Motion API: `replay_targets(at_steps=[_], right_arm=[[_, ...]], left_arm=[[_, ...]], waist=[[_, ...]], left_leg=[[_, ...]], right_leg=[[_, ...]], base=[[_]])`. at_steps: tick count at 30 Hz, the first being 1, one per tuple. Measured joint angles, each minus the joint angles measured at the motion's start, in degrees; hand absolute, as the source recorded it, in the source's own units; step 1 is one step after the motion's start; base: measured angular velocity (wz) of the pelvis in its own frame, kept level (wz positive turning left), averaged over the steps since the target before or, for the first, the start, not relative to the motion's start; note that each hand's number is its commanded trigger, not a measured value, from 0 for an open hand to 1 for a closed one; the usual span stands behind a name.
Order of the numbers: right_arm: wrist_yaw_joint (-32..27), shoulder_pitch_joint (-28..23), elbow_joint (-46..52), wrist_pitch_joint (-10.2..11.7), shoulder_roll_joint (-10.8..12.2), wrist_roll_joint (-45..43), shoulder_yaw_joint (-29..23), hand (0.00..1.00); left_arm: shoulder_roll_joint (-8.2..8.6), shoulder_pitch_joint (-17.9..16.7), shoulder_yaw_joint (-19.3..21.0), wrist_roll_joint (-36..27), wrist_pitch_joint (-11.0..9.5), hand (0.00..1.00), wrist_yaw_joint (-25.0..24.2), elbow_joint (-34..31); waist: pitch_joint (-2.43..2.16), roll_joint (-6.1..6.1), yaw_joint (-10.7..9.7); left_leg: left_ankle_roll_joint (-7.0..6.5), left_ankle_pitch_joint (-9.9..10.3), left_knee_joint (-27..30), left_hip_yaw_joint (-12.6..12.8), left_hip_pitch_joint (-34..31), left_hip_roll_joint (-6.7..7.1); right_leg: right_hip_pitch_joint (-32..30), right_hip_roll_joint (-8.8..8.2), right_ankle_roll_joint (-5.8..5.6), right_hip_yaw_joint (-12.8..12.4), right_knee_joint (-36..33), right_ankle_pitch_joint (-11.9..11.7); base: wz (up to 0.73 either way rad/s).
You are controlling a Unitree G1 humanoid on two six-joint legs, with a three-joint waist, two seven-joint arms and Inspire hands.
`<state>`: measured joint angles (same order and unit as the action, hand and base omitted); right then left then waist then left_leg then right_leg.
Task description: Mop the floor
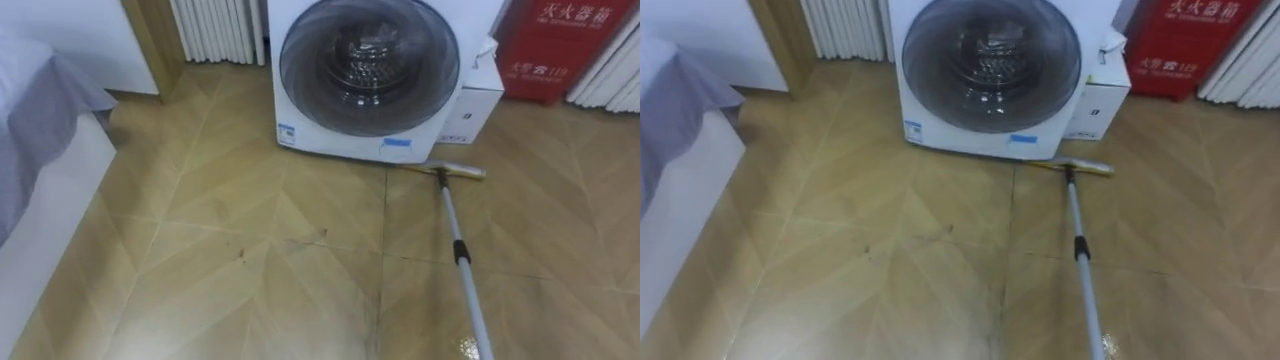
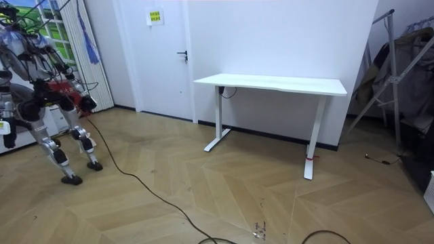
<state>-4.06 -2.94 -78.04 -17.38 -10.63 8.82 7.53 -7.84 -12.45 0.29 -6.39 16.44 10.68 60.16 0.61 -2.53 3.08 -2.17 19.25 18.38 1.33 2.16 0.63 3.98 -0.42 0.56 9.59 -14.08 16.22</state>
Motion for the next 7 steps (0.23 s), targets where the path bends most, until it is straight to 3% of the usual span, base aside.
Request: replay_targets(at_steps=[7], right_arm=[[1.27, -1.06, 0.34, -0.28, 0.38, -3.21, -2.56, 1.0]], left_arm=[[0.58, -0.79, 3.69, 2.43, 1.26, 0.0, 0.03, 0.0]], waist=[[0.01, 0.32, -1.14]], left_leg=[[0.0, 0.0, -1.34, -0.01, 3.6, 0.05]], right_leg=[[3.82, 0.15, -0.1, -0.14, 1.48, -0.1]], base=[[0.0]])
